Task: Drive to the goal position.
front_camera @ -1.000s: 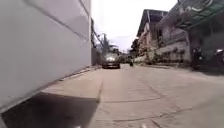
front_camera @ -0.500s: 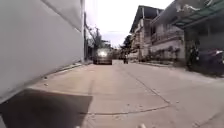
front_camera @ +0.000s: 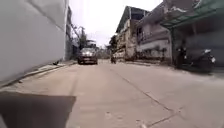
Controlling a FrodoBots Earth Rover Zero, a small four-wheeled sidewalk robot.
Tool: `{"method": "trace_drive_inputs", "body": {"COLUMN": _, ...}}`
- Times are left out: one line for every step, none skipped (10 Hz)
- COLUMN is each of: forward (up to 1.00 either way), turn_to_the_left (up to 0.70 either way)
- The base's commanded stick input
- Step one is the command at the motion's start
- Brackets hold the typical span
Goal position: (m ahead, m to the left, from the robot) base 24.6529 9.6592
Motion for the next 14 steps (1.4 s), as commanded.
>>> {"method": "trace_drive_inputs", "body": {"forward": 0.98, "turn_to_the_left": -0.03}}
{"method": "trace_drive_inputs", "body": {"forward": 0.98, "turn_to_the_left": 0.00}}
{"method": "trace_drive_inputs", "body": {"forward": 1.00, "turn_to_the_left": 0.00}}
{"method": "trace_drive_inputs", "body": {"forward": 1.00, "turn_to_the_left": 0.00}}
{"method": "trace_drive_inputs", "body": {"forward": 1.00, "turn_to_the_left": 0.00}}
{"method": "trace_drive_inputs", "body": {"forward": 1.00, "turn_to_the_left": 0.00}}
{"method": "trace_drive_inputs", "body": {"forward": 1.00, "turn_to_the_left": 0.00}}
{"method": "trace_drive_inputs", "body": {"forward": 1.00, "turn_to_the_left": 0.00}}
{"method": "trace_drive_inputs", "body": {"forward": 1.00, "turn_to_the_left": 0.00}}
{"method": "trace_drive_inputs", "body": {"forward": 1.00, "turn_to_the_left": 0.00}}
{"method": "trace_drive_inputs", "body": {"forward": 1.00, "turn_to_the_left": 0.00}}
{"method": "trace_drive_inputs", "body": {"forward": 1.00, "turn_to_the_left": 0.00}}
{"method": "trace_drive_inputs", "body": {"forward": 1.00, "turn_to_the_left": 0.00}}
{"method": "trace_drive_inputs", "body": {"forward": 1.00, "turn_to_the_left": 0.00}}
